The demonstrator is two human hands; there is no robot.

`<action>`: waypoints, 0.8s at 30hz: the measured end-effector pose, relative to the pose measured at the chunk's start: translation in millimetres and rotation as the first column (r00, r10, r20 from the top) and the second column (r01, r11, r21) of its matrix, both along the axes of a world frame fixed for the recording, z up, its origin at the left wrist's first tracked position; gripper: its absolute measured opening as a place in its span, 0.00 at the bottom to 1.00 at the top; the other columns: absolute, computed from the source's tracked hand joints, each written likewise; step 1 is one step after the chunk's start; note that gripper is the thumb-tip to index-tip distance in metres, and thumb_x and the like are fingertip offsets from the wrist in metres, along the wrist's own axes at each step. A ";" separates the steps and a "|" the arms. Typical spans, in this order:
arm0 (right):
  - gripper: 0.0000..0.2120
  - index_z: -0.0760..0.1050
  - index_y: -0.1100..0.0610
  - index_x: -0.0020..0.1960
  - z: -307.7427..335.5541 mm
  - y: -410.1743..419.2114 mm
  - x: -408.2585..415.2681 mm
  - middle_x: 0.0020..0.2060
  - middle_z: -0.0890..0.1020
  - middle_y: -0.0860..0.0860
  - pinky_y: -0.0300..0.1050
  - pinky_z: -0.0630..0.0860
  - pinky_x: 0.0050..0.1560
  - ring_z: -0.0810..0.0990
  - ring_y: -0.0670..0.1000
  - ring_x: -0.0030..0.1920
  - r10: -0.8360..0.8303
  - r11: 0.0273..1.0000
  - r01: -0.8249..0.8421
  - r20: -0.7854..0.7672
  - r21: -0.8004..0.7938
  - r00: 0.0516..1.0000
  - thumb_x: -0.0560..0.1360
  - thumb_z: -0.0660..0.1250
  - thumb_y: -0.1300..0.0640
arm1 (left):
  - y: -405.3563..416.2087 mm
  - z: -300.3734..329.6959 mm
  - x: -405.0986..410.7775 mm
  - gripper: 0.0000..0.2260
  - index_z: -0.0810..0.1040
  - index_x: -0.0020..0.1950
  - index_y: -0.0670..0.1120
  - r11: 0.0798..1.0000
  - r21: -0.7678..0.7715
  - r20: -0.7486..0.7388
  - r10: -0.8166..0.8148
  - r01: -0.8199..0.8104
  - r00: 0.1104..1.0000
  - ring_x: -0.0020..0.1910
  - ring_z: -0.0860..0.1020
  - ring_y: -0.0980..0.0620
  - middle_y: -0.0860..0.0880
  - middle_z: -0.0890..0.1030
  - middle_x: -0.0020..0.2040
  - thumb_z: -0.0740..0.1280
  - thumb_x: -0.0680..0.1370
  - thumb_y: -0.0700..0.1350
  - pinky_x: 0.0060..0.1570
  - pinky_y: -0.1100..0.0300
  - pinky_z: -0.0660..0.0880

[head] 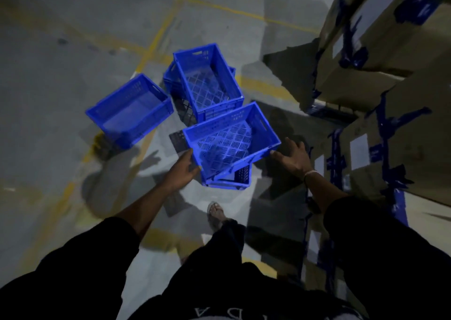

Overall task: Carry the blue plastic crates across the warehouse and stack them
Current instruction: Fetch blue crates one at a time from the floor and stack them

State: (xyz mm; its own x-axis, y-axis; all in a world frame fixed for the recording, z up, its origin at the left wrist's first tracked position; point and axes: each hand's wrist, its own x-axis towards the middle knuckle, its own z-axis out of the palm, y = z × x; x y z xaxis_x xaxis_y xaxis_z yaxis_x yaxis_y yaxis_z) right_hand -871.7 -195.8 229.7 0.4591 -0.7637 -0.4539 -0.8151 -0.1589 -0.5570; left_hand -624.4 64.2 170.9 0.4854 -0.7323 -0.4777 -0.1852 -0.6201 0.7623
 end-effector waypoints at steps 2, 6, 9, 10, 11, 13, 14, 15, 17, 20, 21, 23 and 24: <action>0.39 0.58 0.52 0.78 -10.4 -27.1 19.7 0.77 0.56 0.58 0.54 0.61 0.73 0.58 0.62 0.76 0.033 0.999 -0.032 -0.045 0.028 0.998 0.74 0.69 0.39 | -22.1 -9.8 13.2 0.30 0.56 0.81 0.42 0.998 0.029 -0.025 0.051 -0.050 0.998 0.71 0.67 0.52 0.51 0.64 0.73 0.66 0.82 0.39 0.61 0.65 0.66; 0.40 0.58 0.52 0.79 -33.1 -80.2 55.9 0.78 0.54 0.57 0.51 0.63 0.72 0.61 0.61 0.75 0.112 0.993 -0.108 -0.102 0.046 0.988 0.73 0.69 0.37 | -55.4 -45.2 40.7 0.33 0.58 0.81 0.42 0.991 0.076 -0.040 0.110 -0.106 0.993 0.71 0.72 0.45 0.44 0.69 0.75 0.69 0.80 0.47 0.70 0.54 0.70; 0.40 0.59 0.51 0.78 -57.1 -117.6 80.8 0.78 0.54 0.57 0.51 0.65 0.71 0.64 0.62 0.74 0.139 0.989 -0.132 -0.132 0.061 0.981 0.73 0.69 0.37 | -69.4 -89.0 58.0 0.37 0.56 0.82 0.43 0.989 0.107 -0.023 0.101 -0.098 0.995 0.76 0.67 0.44 0.42 0.62 0.80 0.68 0.78 0.52 0.73 0.43 0.67; 0.40 0.59 0.51 0.78 -65.8 -129.3 87.6 0.77 0.55 0.57 0.52 0.65 0.70 0.64 0.63 0.73 0.158 0.986 -0.149 -0.141 0.070 0.977 0.73 0.69 0.37 | -76.6 -93.4 59.7 0.36 0.56 0.82 0.43 0.990 0.108 -0.002 0.097 -0.096 0.995 0.77 0.66 0.45 0.43 0.61 0.80 0.68 0.79 0.51 0.74 0.44 0.66; 0.39 0.59 0.51 0.78 -75.5 -142.1 93.9 0.77 0.57 0.57 0.52 0.65 0.70 0.64 0.63 0.73 0.177 0.983 -0.167 -0.153 0.078 0.972 0.73 0.69 0.37 | -87.9 -73.6 57.9 0.36 0.56 0.82 0.43 0.986 0.118 0.015 0.113 -0.114 0.993 0.77 0.65 0.45 0.43 0.60 0.81 0.68 0.79 0.50 0.74 0.46 0.66; 0.39 0.61 0.52 0.77 -95.8 -164.5 105.9 0.75 0.61 0.58 0.50 0.63 0.71 0.63 0.63 0.73 0.219 0.973 -0.204 -0.148 0.110 0.964 0.73 0.69 0.37 | -101.6 -81.1 62.2 0.34 0.56 0.82 0.42 0.979 0.159 0.013 0.128 -0.128 0.992 0.78 0.64 0.46 0.44 0.59 0.81 0.68 0.81 0.49 0.75 0.50 0.64; 0.40 0.62 0.51 0.77 -108.3 -176.4 111.4 0.74 0.63 0.58 0.48 0.61 0.71 0.63 0.63 0.73 0.247 0.966 -0.231 -0.147 0.116 0.958 0.72 0.69 0.35 | -106.1 -95.7 65.8 0.34 0.56 0.82 0.42 0.975 0.168 0.015 0.143 -0.143 0.990 0.78 0.63 0.46 0.45 0.59 0.81 0.67 0.81 0.52 0.76 0.54 0.61; 0.43 0.62 0.50 0.77 -125.2 -190.3 116.6 0.74 0.64 0.57 0.46 0.59 0.71 0.63 0.61 0.73 0.270 0.960 -0.253 -0.150 0.119 0.951 0.69 0.67 0.29 | -111.7 -103.5 67.2 0.36 0.57 0.82 0.43 0.971 0.187 0.038 0.147 -0.151 0.988 0.79 0.61 0.47 0.46 0.59 0.81 0.65 0.81 0.58 0.76 0.56 0.59; 0.51 0.62 0.47 0.76 -156.6 -216.1 127.7 0.75 0.63 0.56 0.44 0.55 0.71 0.61 0.60 0.75 0.296 0.952 -0.277 -0.173 0.126 0.939 0.61 0.62 0.20 | -120.7 -125.7 69.8 0.37 0.58 0.82 0.44 0.964 0.200 0.047 0.169 -0.175 0.985 0.79 0.60 0.49 0.49 0.60 0.80 0.62 0.79 0.64 0.75 0.58 0.58; 0.42 0.63 0.50 0.77 -188.4 -240.8 149.6 0.73 0.61 0.64 0.49 0.62 0.71 0.63 0.64 0.73 0.339 0.939 -0.316 -0.220 0.132 0.915 0.69 0.70 0.34 | -136.7 -156.4 71.8 0.32 0.58 0.81 0.42 0.948 0.238 0.099 0.191 -0.210 0.977 0.77 0.62 0.48 0.46 0.62 0.79 0.66 0.82 0.50 0.73 0.57 0.60; 0.38 0.63 0.51 0.76 -204.0 -251.4 155.9 0.72 0.60 0.67 0.50 0.64 0.71 0.64 0.66 0.72 0.348 0.937 -0.329 -0.232 0.115 0.909 0.72 0.71 0.39 | -143.2 -168.5 74.3 0.31 0.58 0.81 0.42 0.942 0.251 0.109 0.203 -0.225 0.973 0.78 0.63 0.44 0.42 0.63 0.79 0.66 0.82 0.50 0.74 0.53 0.62; 0.36 0.64 0.50 0.76 -243.0 -271.5 162.3 0.72 0.59 0.67 0.51 0.63 0.72 0.64 0.67 0.72 0.363 0.932 -0.353 -0.282 0.089 0.888 0.73 0.71 0.41 | -151.9 -202.6 78.3 0.33 0.59 0.81 0.41 0.926 0.278 0.122 0.230 -0.255 0.966 0.79 0.60 0.40 0.38 0.62 0.79 0.65 0.81 0.54 0.75 0.46 0.62; 0.36 0.64 0.49 0.76 -261.2 -279.9 166.2 0.72 0.59 0.67 0.52 0.63 0.73 0.63 0.67 0.72 0.375 0.927 -0.366 -0.290 0.086 0.881 0.73 0.71 0.40 | -155.9 -218.9 80.6 0.35 0.59 0.81 0.41 0.921 0.287 0.152 0.229 -0.264 0.962 0.79 0.59 0.39 0.37 0.63 0.79 0.63 0.79 0.57 0.75 0.45 0.62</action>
